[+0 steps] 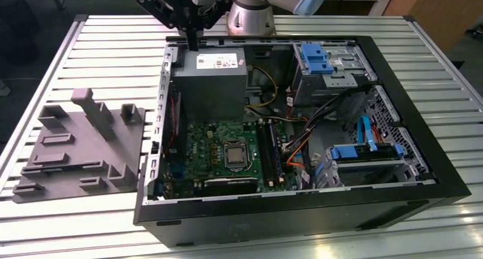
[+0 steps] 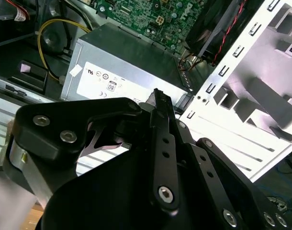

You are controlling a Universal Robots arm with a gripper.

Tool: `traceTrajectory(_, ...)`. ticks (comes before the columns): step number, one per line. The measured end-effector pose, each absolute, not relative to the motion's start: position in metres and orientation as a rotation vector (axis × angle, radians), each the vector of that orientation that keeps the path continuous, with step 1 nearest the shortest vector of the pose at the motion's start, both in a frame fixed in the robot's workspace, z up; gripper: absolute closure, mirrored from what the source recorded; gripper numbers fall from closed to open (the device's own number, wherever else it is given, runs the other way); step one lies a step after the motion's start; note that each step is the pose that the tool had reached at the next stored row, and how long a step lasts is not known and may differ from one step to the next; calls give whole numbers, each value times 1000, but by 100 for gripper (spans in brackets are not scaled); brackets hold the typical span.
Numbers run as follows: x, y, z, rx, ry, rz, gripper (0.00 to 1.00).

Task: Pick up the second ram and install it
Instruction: 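Reach for the second ram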

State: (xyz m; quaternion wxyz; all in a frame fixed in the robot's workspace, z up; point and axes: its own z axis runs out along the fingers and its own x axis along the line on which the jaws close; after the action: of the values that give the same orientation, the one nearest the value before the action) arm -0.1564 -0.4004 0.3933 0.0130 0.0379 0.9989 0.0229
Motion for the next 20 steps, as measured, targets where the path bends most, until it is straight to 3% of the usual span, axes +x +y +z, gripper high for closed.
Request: traceTrajectory(20, -167, -401, 393, 118, 3112, 72, 89)
